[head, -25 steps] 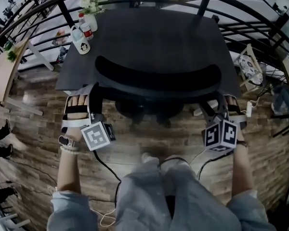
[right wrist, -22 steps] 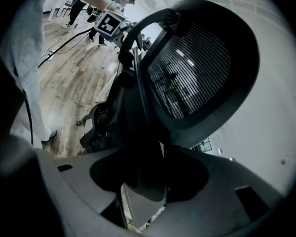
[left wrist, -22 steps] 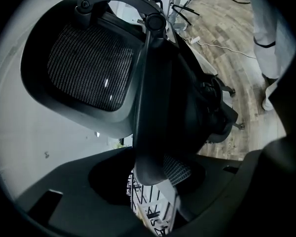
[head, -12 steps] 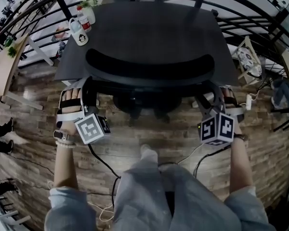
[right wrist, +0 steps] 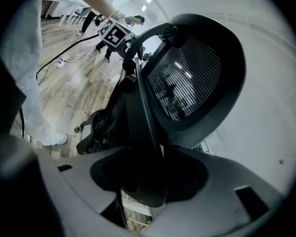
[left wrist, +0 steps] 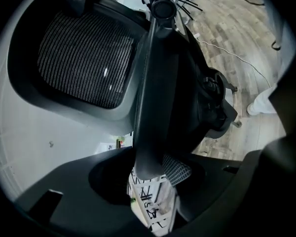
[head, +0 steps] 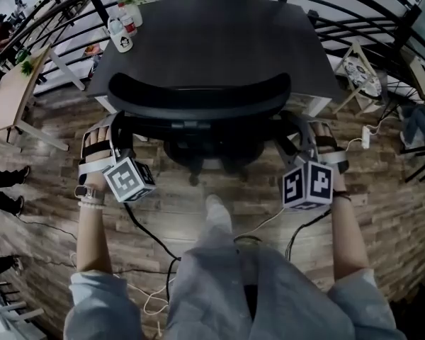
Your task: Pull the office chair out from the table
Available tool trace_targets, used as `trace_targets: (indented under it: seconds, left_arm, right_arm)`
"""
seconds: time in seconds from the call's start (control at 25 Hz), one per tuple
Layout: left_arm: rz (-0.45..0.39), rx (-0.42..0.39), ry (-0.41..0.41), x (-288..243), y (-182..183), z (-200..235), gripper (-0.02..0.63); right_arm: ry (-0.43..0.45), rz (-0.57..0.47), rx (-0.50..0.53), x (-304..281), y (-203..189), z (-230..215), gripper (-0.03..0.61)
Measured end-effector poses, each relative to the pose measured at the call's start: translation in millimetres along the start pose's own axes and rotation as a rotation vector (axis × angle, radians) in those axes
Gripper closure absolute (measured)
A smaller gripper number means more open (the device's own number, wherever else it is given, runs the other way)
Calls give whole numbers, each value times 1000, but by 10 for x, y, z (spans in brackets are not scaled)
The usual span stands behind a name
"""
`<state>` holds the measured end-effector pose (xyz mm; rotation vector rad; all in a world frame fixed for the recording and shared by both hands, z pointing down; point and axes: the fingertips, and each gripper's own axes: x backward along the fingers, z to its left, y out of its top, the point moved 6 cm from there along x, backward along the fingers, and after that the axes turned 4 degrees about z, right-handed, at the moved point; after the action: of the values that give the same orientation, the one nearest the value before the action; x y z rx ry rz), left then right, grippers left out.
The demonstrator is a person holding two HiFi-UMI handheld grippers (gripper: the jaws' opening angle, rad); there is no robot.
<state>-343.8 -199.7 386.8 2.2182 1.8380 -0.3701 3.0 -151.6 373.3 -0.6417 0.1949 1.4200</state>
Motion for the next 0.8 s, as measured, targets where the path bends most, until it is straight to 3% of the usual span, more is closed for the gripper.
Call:
trace_targets:
  seconds: [0.44, 0.8]
  left_arm:
    - [107, -7, -39, 884, -474, -351, 411]
    - [45, 24, -45, 1575, -367, -595, 413]
  right_arm:
    - [14, -74, 5, 942, 282, 683, 371]
    - [22, -3, -32, 1324, 58, 798, 367]
